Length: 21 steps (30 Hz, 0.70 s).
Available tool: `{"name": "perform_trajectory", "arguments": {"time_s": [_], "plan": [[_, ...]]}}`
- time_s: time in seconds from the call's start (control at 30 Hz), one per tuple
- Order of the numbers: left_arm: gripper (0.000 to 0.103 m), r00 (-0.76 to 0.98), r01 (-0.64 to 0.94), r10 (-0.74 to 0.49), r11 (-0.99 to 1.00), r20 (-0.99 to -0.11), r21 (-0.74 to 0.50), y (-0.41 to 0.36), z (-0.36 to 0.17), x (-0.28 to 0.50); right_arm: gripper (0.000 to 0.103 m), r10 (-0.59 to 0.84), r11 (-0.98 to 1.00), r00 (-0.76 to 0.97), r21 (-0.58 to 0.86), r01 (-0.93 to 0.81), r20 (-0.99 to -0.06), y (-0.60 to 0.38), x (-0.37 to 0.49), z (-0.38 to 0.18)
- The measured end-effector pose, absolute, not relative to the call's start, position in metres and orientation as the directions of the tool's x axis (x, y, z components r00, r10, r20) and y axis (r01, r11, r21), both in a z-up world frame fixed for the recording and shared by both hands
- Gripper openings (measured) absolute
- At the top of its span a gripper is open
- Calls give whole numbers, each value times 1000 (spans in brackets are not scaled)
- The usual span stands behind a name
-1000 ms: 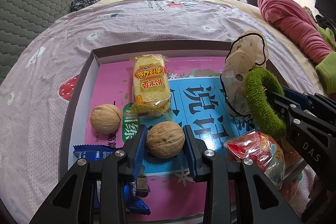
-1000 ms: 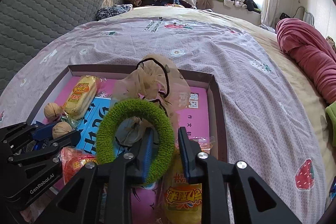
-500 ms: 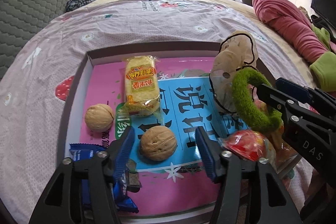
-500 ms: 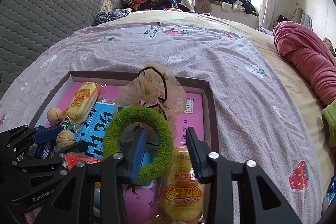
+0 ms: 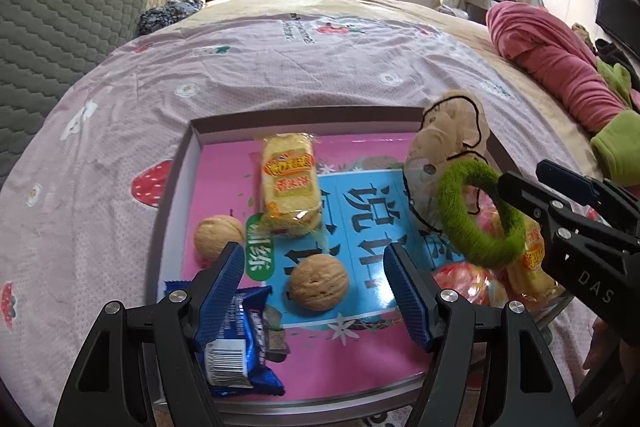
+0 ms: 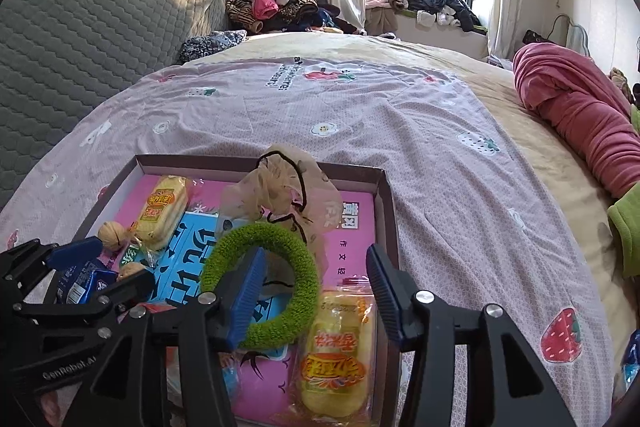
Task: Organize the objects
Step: 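Open the left tool to release the walnut while the right tool releases the green ring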
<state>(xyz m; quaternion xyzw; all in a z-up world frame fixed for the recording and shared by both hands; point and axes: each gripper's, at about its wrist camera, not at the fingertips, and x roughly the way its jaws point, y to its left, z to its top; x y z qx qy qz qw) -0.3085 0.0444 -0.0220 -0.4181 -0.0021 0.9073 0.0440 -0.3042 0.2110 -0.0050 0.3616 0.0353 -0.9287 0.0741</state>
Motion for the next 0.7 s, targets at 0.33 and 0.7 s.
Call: {"name": "perform_trajectory", "arguments": {"time_s": [0.33,0.7], "plan": [[82,-648,-43,60,-998,-760,-41,37,-19,-310,65,-104,-987,-734,-21,159,-672,210,-301,0],[84,-661,-31,36,-999,-749,-21,38,-13,-307,79,-72,-989,-765,-56,140,-640,208,-290,14]]}}
